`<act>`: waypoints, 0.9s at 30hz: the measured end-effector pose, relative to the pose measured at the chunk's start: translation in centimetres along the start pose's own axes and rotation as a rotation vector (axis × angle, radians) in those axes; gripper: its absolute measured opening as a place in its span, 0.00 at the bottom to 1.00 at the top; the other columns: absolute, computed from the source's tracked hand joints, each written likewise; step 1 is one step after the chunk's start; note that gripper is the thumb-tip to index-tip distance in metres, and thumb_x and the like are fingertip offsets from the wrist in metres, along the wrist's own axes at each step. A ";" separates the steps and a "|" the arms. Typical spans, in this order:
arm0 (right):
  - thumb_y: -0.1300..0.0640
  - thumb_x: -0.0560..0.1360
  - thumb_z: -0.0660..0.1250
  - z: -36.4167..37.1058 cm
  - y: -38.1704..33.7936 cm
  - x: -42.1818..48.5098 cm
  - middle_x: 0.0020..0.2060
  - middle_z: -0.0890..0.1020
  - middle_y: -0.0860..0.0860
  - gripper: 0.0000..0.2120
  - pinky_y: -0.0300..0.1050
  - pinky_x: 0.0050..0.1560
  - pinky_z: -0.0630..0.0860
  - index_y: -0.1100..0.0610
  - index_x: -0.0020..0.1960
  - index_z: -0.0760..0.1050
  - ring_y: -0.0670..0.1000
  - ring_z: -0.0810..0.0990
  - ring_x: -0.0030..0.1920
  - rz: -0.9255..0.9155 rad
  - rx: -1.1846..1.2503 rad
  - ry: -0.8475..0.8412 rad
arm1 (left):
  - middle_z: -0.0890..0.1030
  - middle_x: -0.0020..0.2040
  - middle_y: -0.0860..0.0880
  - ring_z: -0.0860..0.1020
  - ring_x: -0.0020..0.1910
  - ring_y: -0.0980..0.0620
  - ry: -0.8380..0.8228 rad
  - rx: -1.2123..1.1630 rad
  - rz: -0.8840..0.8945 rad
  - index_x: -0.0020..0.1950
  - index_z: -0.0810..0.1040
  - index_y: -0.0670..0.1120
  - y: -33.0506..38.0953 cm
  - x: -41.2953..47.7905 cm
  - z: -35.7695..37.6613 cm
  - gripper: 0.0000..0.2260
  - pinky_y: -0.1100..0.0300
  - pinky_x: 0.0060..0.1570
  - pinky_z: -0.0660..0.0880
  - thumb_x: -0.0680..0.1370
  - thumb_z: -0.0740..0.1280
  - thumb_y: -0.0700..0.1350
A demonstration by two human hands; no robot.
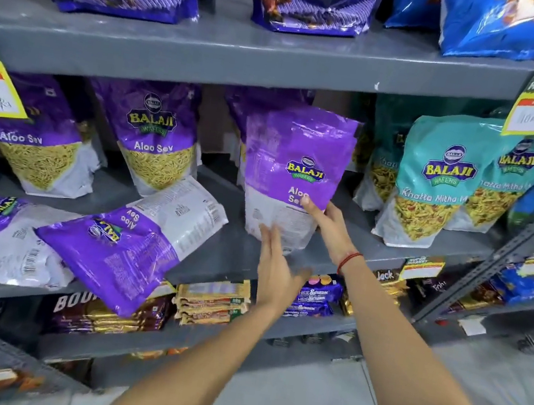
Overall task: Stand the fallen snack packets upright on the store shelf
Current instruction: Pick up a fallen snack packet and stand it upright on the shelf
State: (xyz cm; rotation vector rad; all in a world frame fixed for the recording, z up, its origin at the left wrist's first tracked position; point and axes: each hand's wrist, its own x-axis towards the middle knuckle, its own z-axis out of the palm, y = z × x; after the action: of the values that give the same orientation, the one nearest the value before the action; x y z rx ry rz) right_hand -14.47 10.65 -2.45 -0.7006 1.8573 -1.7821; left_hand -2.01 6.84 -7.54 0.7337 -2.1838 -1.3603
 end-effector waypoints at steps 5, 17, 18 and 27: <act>0.39 0.72 0.61 1.5 1.2 -1.9 0.51 0.79 0.51 0.23 0.37 0.55 0.69 0.50 0.62 0.76 0.45 0.75 0.53 -0.155 -0.177 0.051 | 0.62 0.74 0.44 0.63 0.73 0.48 -0.027 -0.065 -0.019 0.74 0.53 0.45 -0.8 3.1 -1.4 0.53 0.51 0.70 0.66 0.58 0.80 0.55; 0.48 0.69 0.74 -0.6 4.0 -0.8 0.68 0.68 0.55 0.36 0.54 0.69 0.67 0.55 0.72 0.63 0.53 0.68 0.69 -0.006 -0.258 0.250 | 0.83 0.52 0.41 0.81 0.51 0.45 -0.142 0.085 -0.109 0.53 0.78 0.43 -1.3 11.5 -9.4 0.22 0.51 0.53 0.77 0.61 0.77 0.36; 0.49 0.67 0.76 -0.9 4.0 -0.2 0.71 0.65 0.56 0.42 0.55 0.70 0.66 0.55 0.74 0.58 0.54 0.66 0.71 0.050 -0.261 0.217 | 0.82 0.53 0.41 0.81 0.49 0.46 -0.112 0.030 -0.118 0.54 0.77 0.42 -1.4 11.6 -9.6 0.21 0.49 0.54 0.77 0.63 0.76 0.33; 0.39 0.58 0.78 -2.0 4.0 3.4 0.62 0.78 0.46 0.44 0.54 0.66 0.72 0.45 0.70 0.64 0.48 0.76 0.63 0.072 -0.297 -0.088 | 0.79 0.58 0.40 0.78 0.55 0.46 -0.099 -0.115 -0.130 0.61 0.70 0.37 -2.0 10.0 -8.3 0.27 0.58 0.53 0.74 0.65 0.77 0.36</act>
State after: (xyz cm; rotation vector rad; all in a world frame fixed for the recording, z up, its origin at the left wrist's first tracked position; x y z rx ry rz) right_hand -18.52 10.02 -6.27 -0.7940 2.0811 -1.4215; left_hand -3.89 -5.95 -4.95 0.7919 -2.1439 -1.6048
